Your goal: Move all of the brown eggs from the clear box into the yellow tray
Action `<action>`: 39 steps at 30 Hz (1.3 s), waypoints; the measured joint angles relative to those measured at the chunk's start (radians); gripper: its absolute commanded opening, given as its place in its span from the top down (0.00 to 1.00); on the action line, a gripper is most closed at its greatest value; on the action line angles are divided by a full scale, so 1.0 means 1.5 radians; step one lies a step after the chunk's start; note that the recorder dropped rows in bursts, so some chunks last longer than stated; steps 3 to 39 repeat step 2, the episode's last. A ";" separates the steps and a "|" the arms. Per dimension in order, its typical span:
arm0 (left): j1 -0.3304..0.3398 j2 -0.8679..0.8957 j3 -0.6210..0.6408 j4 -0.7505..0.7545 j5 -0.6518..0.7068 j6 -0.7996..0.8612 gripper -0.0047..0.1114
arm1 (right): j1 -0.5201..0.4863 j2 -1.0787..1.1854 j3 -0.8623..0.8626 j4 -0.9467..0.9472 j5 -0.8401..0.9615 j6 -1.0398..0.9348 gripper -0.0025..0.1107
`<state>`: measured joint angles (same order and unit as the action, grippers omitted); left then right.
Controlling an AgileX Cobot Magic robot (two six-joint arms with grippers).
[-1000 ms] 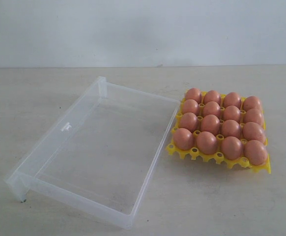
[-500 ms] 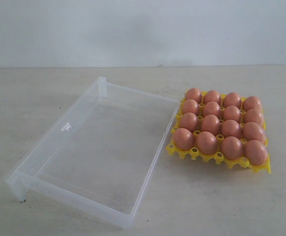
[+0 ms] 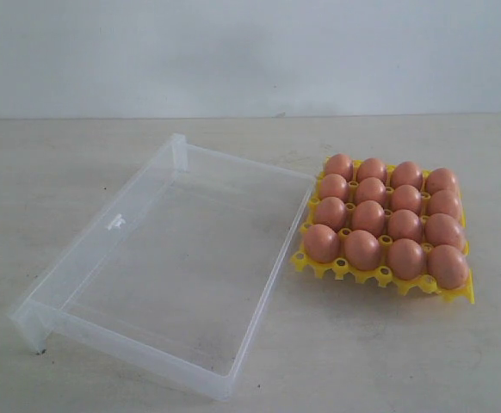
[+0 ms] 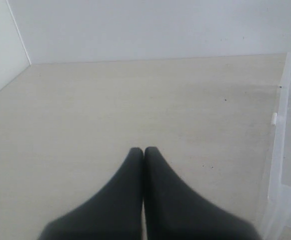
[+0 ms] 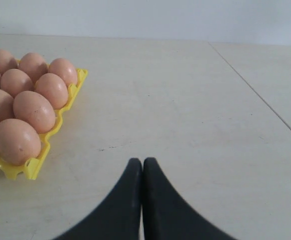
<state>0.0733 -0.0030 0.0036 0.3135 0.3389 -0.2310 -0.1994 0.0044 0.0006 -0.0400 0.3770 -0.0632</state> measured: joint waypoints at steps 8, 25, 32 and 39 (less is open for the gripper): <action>0.000 0.000 0.000 0.000 0.000 0.000 1.00 | 0.000 0.000 0.000 0.000 0.000 0.000 0.98; 0.000 0.000 0.000 0.000 0.000 0.000 1.00 | 0.000 0.000 0.000 0.000 0.000 0.000 0.98; 0.000 0.000 0.000 0.000 0.000 0.000 1.00 | 0.000 0.000 0.000 0.000 0.000 0.000 0.98; 0.000 0.000 0.000 0.000 0.000 0.000 1.00 | 0.000 0.000 0.000 0.000 0.000 0.000 0.98</action>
